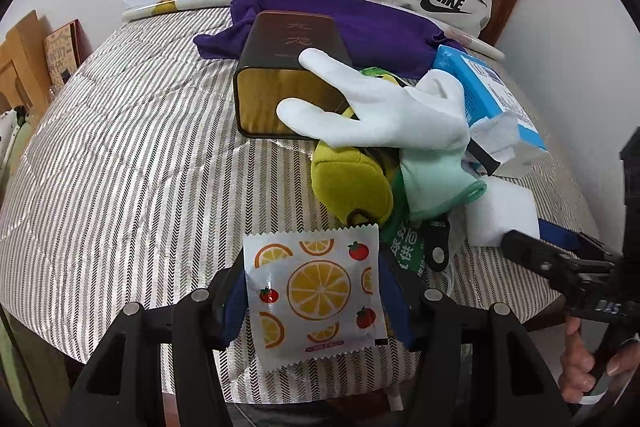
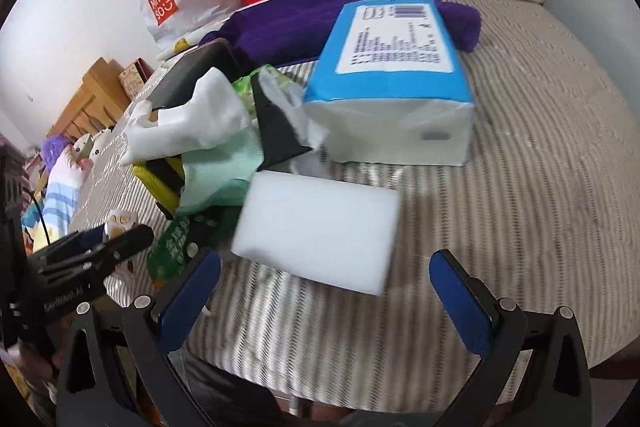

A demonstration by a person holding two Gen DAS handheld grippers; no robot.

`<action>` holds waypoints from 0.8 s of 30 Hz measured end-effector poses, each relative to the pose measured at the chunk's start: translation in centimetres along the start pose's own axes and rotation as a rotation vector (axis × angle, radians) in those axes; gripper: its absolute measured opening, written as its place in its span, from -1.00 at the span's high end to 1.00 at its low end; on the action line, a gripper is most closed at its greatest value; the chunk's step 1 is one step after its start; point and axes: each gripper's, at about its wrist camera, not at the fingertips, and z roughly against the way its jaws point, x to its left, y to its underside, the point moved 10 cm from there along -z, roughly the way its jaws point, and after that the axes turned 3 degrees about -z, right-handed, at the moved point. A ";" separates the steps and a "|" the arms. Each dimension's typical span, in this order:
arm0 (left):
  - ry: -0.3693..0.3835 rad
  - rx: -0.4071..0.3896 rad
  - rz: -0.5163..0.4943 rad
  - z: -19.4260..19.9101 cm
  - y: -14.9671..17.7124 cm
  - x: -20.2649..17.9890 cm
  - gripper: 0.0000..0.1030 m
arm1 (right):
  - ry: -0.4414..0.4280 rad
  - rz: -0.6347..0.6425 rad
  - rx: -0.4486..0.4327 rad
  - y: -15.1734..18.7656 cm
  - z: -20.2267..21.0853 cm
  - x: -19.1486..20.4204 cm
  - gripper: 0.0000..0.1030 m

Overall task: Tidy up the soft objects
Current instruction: 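Grasp the white sponge block with the right tool while the left tool lifts the packet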

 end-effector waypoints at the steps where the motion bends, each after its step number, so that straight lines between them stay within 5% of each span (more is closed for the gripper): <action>1: 0.004 -0.001 0.001 0.0 0.0 0.0 -0.08 | 0.005 -0.001 0.008 0.1 -0.5 0.3 -1.00; 9: -0.001 0.003 0.033 -0.5 0.4 1.5 -0.08 | 0.102 0.015 -0.036 -0.4 -2.2 0.8 -0.96; 13: -0.005 0.013 0.065 -1.0 0.7 2.5 -0.08 | 0.128 0.043 -0.054 -0.7 -2.2 0.3 -0.67; 24: -0.003 0.013 0.128 -0.7 -0.1 3.9 -0.08 | 0.142 0.076 -0.053 -0.5 1.4 -2.2 -0.66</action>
